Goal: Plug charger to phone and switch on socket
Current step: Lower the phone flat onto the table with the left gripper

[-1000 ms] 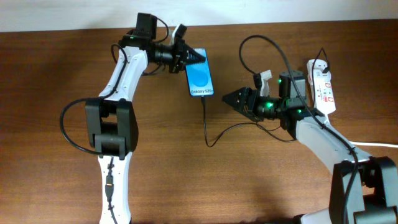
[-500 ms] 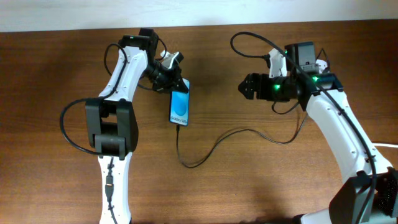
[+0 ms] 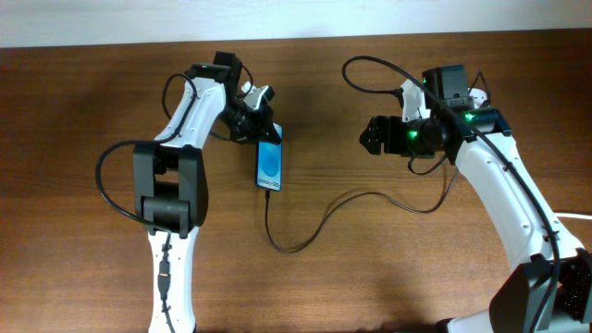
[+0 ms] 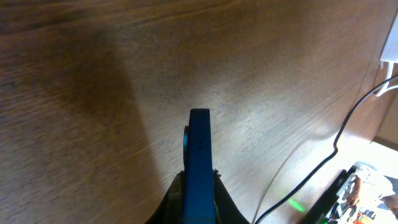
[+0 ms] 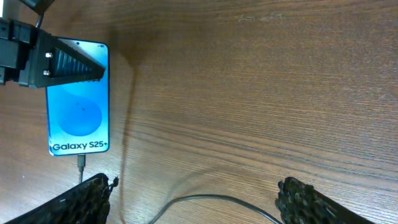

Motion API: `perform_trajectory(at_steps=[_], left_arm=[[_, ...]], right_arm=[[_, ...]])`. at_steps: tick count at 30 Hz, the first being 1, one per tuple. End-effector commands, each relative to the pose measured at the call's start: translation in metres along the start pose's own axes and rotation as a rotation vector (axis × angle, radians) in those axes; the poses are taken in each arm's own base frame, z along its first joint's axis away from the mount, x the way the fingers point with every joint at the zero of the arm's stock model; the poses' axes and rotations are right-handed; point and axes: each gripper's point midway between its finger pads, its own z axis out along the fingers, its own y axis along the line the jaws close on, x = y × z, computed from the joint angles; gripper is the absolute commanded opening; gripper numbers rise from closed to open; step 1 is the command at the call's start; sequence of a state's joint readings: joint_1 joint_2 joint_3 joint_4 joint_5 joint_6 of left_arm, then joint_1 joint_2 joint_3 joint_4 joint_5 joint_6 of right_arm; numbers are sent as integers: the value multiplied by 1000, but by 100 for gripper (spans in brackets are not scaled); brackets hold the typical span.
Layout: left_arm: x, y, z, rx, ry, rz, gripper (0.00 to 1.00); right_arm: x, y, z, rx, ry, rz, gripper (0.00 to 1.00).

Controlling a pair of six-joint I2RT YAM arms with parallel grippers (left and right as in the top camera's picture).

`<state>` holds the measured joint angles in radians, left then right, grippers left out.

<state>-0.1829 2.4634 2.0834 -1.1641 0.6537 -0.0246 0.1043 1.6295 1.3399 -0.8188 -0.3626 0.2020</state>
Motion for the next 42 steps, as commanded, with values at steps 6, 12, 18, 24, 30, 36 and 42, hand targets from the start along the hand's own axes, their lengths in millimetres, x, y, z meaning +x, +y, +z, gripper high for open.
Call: perform_trajectory(at_steps=[6,12,18,24,30,36,42], left_arm=[[3,-7,6,18,13,-42,0],[12,-5,33,5,73,-44,0],[13,-3,33,-12,75,-45,21],[13,6,33,-62,72,-43,46],[15,37,28,-247,71,-81,53],[21,66,17,-431,78,-122,55],[25,87,5,-572,73,-167,57]], right_arm=[[-7,2,-8,7,-31,-22,88],[-4,2,-8,9,-20,-17,88],[-4,2,-8,9,-19,-17,88],[-4,2,-8,10,-16,-16,88],[1,0,-6,13,-1,-11,88],[1,0,-6,12,0,-11,89],[1,0,-6,12,0,-11,91]])
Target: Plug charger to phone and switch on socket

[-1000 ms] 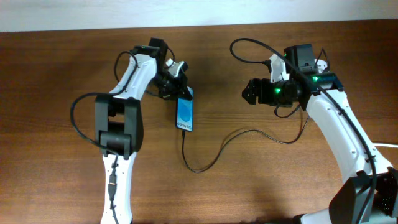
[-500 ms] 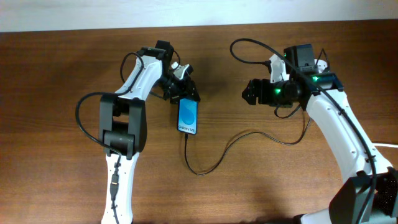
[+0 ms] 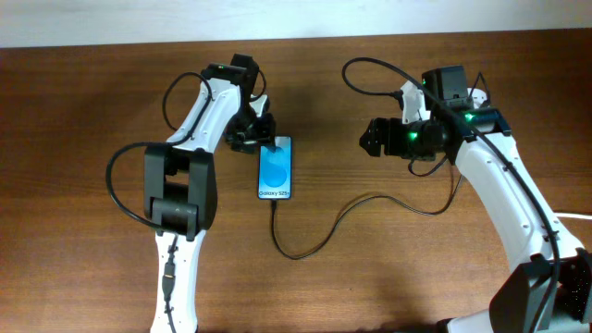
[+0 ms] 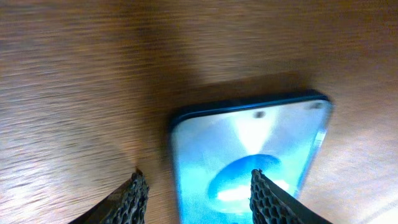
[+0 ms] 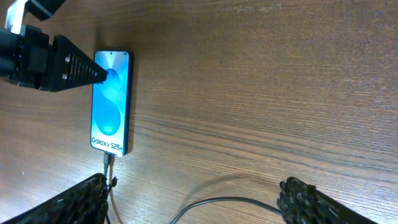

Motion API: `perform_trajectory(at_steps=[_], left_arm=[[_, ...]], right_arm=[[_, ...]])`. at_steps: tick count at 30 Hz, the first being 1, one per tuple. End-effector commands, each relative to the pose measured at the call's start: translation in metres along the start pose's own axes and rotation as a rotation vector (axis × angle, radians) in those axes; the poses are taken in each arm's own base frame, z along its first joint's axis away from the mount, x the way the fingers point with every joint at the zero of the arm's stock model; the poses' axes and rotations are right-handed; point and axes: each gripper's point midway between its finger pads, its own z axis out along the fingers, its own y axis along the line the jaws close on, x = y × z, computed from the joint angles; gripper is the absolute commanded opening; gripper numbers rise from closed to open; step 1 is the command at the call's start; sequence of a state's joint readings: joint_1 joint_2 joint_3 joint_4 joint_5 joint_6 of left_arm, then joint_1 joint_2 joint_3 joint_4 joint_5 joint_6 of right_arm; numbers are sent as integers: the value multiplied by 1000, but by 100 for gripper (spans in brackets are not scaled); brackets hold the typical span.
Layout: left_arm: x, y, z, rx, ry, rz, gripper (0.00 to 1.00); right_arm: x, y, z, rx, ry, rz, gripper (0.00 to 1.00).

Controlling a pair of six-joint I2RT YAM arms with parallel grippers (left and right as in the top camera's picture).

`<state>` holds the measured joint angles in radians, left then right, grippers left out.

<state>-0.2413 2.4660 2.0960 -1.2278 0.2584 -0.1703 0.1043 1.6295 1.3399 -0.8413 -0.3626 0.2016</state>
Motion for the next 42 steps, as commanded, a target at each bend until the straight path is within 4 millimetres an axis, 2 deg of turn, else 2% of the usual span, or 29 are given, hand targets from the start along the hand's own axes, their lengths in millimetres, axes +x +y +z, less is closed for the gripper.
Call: perform_trajectory(at_steps=[1,4,6,9,11,14,17,21,26,29,30,31,32,33,35,36,37,38,42], left_arm=[[6,42,21,-188,38,-48,57],[4,57,10,-284,20,-84,62],[-1,60,-7,-317,-1,-84,63],[-13,53,-41,-299,-70,-87,61],[-19,46,-76,-281,-137,-86,61],[-16,32,-115,-246,-198,-78,59],[-15,21,-142,-200,-260,-70,58],[-10,12,-195,-111,-377,-73,59],[8,18,-252,-97,-487,-94,60],[21,22,-282,-92,-551,-105,60],[25,24,-291,-92,-569,-110,61],[28,27,-299,-92,-589,-117,66],[32,32,-309,-92,-612,-130,99],[35,37,-312,-95,-616,-142,99],[39,40,-310,-108,-598,-146,99],[41,46,-310,-137,-593,-149,100],[41,56,-312,-195,-599,-167,99],[41,59,-313,-213,-602,-172,99],[41,59,-313,-212,-601,-172,100]], right_arm=[[-4,1,-6,8,-21,-19,91],[0,0,-6,14,-5,-17,91],[3,-3,-6,28,3,-24,93],[3,-3,-6,28,3,-25,94],[4,-2,-7,28,8,-26,94],[3,-2,-8,28,6,-27,94],[2,4,-14,9,-7,-56,93],[-3,16,-43,-7,-84,-88,93],[-1,28,-75,-19,-155,-115,93],[4,28,-95,-8,-186,-110,93],[3,24,-105,6,-204,-100,93],[2,19,-115,24,-222,-87,93],[-1,11,-133,45,-255,-58,93],[-4,-4,-162,81,-297,-13,93],[-6,-16,-183,114,-323,18,93],[-5,-27,-196,145,-335,47,93],[-4,-45,-209,214,-352,95,93],[-1,-61,-219,273,-361,139,93],[5,-97,-236,338,-388,258,93]])
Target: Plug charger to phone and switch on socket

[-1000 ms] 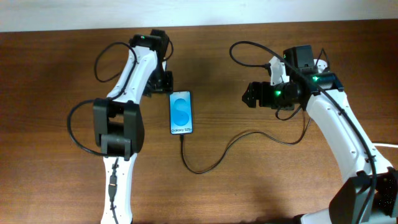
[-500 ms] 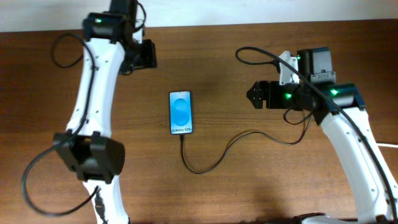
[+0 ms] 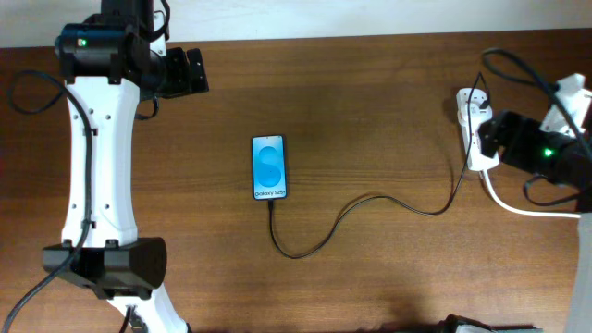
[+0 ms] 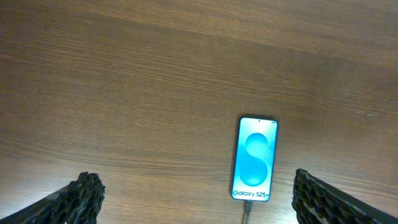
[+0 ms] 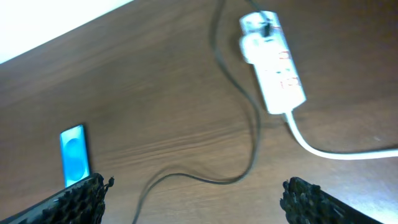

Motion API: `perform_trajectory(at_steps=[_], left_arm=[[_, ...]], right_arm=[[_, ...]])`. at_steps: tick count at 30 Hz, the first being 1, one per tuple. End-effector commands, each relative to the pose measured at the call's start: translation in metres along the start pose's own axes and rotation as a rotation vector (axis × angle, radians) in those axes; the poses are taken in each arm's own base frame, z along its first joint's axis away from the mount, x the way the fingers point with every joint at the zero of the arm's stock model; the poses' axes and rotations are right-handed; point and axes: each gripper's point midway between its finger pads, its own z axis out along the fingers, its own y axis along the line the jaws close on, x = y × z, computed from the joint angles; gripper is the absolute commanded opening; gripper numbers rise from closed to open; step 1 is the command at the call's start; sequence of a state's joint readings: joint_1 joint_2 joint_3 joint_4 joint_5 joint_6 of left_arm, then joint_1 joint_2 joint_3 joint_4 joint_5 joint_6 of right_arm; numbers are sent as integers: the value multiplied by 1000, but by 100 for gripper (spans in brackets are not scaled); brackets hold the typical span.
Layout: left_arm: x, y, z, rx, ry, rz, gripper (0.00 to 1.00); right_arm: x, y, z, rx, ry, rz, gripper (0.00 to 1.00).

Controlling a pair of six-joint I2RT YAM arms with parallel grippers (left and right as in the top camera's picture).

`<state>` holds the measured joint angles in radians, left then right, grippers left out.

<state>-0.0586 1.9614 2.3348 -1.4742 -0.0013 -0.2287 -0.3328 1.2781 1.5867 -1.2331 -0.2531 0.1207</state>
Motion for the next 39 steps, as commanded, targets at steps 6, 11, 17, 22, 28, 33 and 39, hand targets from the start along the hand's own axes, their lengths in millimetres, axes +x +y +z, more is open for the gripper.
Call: perform_trajectory(at_steps=[6,11,17,22,28,33,39], left_arm=[[-4,5,-12,-22,-38,3,99],[-4,5,-12,-22,-38,3,99],[-4,5,-12,-22,-38,3,99],[-4,5,-12,-22,-38,3,99],[-4,5,-12,-22,-38,3,99],[-4,5,-12,-22,-38,3,100],[-4,5,-12,-22,-38,3,99]], right_arm=[[-6,-28,-10,76,-30,64,94],[-7,-33,-5,100,-17,68,94],[-11,-61,14,230,13,129,95],[-21,-114,72,332,81,288,97],[-45,-172,146,134,60,362,98],[-41,-194,198,203,91,292,98],[-33,-183,240,238,144,140,98]])
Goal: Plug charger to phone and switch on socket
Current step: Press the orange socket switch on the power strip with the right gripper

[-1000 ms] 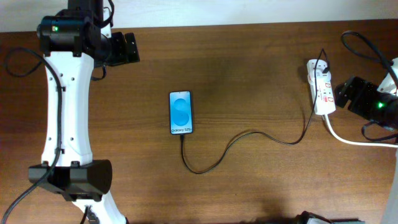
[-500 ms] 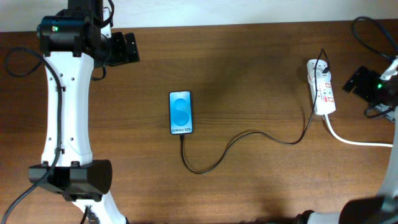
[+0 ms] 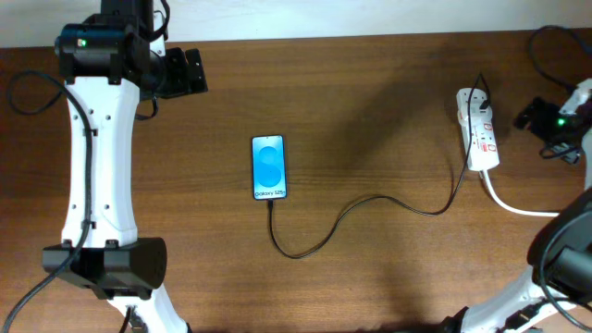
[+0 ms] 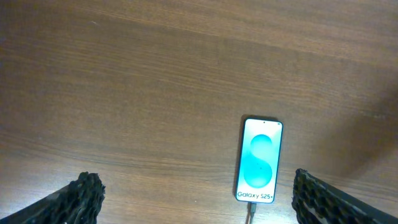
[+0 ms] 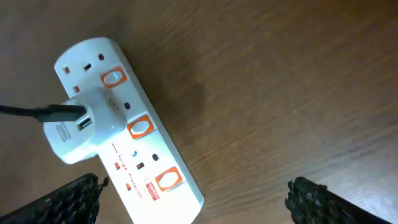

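Note:
The blue-screened phone (image 3: pixel 269 166) (image 4: pixel 260 160) lies flat mid-table. A black cable (image 3: pixel 370 201) is plugged into its lower end and runs to a white charger (image 5: pixel 78 121) seated in the white socket strip (image 3: pixel 479 129) (image 5: pixel 155 162). The strip has orange switches (image 5: pixel 140 126); whether any is on cannot be told. My left gripper (image 3: pixel 196 74) (image 4: pixel 202 205) is open and high at the back left, far from the phone. My right gripper (image 3: pixel 524 116) (image 5: pixel 193 202) is open just right of the strip, holding nothing.
A thick white lead (image 3: pixel 518 205) leaves the strip's near end toward the right table edge. The left arm's white links (image 3: pixel 92 157) stand along the left side. A black cable (image 3: pixel 546 37) loops at the back right corner.
My right gripper has moved from over the socket strip to its right side near the table edge, and its camera now sees the strip close up. The left arm and phone stay put.
First my left gripper was shut on the phone's top end, cable plugged in, right gripper open nearby. Then the left was open over the flat phone. Later both arms stood far apart, the right over the strip; now it is beside it.

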Motion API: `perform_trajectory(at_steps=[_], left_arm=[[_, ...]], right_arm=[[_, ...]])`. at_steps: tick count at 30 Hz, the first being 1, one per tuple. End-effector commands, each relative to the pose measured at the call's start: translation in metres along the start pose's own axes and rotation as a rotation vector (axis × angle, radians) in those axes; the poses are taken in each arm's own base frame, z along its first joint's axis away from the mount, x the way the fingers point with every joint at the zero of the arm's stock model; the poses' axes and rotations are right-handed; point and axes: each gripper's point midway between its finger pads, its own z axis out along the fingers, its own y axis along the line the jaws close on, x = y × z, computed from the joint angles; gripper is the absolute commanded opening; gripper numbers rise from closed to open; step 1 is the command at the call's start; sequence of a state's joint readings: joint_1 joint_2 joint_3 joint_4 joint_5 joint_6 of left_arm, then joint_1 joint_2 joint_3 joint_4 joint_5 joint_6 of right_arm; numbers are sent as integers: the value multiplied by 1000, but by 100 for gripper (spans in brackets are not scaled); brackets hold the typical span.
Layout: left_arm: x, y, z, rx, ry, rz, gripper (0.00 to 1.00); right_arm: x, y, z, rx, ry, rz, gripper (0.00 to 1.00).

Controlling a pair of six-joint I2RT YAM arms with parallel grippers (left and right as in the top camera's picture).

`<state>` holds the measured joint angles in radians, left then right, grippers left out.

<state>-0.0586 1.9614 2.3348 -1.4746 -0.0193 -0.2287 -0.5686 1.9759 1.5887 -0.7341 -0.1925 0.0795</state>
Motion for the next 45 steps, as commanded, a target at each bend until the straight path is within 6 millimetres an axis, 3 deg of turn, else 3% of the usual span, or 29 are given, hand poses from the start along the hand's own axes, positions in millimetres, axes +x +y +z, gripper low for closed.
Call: perform_trajectory(at_steps=[1,7,17,23,45], left_arm=[[-4,3,-12,-5,-34,3,99],[-4,3,-12,-5,-34,3,99],[-4,3,-12,-5,-34,3,99],[-4,3,-12,-5,-34,3,99],[-4,3,-12,-5,-34,3,99]], right_arm=[[0,3,16,55,8,-64,98],[7,-1,42,104,37,-75,98],[3,-5,47,140,17,-77,98],[12,5,69,105,47,-72,98],[17,12,82,99,46,51,99]])
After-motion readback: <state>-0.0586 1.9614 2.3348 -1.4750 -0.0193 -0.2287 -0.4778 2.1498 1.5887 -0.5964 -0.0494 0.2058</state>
